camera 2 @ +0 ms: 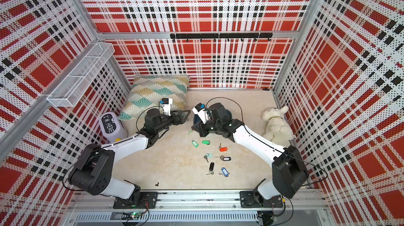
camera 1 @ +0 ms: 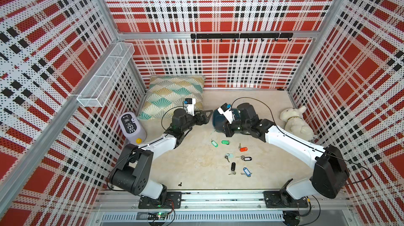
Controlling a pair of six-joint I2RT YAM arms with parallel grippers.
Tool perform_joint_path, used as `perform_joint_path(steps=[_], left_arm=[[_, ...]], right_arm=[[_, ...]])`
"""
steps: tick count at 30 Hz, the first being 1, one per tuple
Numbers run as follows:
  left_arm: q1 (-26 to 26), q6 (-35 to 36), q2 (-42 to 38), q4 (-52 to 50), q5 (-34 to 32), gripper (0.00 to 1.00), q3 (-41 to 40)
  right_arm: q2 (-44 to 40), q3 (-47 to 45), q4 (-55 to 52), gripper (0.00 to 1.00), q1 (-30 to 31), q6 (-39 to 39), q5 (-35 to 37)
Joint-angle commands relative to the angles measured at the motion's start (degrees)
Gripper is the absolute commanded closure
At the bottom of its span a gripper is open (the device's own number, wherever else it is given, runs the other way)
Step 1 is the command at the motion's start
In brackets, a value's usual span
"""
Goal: Take the keys out of the storage box
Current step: Place the key at the center of the board.
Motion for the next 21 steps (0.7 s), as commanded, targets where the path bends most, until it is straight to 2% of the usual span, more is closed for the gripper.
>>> perform_joint_path(steps=[1, 4, 8, 12, 16, 21], left_arm=[[0.7, -2.7, -3.8, 2.1, -3.2, 0.01, -2.5], [1.1, -3.2, -6.5, -1.2, -8.0, 0.01, -4.3], [1.4, -3.4, -8.7, -4.8, -11.9, 0.01, -5.6], [1.2, -3.4, -10.2, -6.6, -13.1, 0.01, -6.3], [1.1, -3.1, -11.6, -7.5, -13.9, 0.01, -7.0], [0.9, -2.5, -11.5, -8.6, -14.0, 0.01, -6.7]], right_arm=[[-3.5, -4.7, 0.4, 1.00, 4.4, -1.3, -0.8], [-5.4, -9.8, 1.8, 1.00, 10.0, 0.6, 1.4], [-6.1, -15.0, 3.3, 1.00, 14.6, 3.6, 6.3], [-5.2, -18.5, 7.1, 1.00, 14.8, 5.4, 10.3], [-0.9, -17.5, 7.5, 1.00, 14.7, 5.6, 15.9], [6.0, -14.7, 8.6, 1.00, 14.2, 5.6, 16.2]])
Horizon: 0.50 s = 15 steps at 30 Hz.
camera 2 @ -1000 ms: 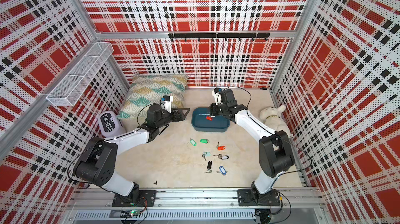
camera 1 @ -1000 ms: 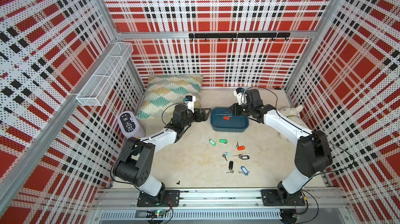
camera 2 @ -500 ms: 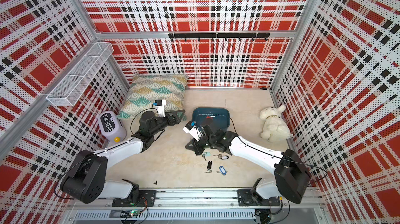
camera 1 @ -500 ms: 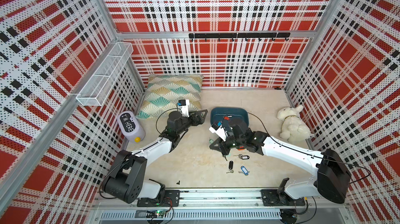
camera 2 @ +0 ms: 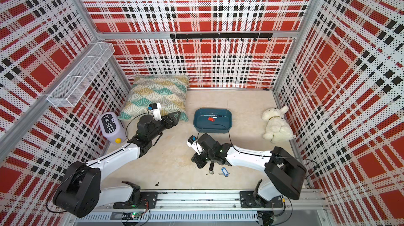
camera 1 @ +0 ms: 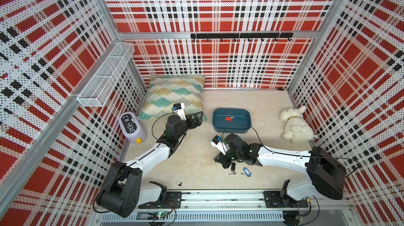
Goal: Take the keys out of the storage box
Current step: Place the key at the center of the board.
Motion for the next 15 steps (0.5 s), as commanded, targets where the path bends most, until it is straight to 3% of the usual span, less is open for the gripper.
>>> perform_joint_path(steps=[1, 15], left_arm=[[-0.1, 0.8, -0.4, -1.6, -0.7, 0.01, -0.1], [-0.4, 1.8, 2.1, -3.0, -0.7, 0.01, 2.3]], right_arm=[[3.5, 2.4, 2.3, 1.00, -0.5, 0.3, 2.4], [8.3, 4.1, 2.2, 0.95, -2.3, -0.1, 3.8]])
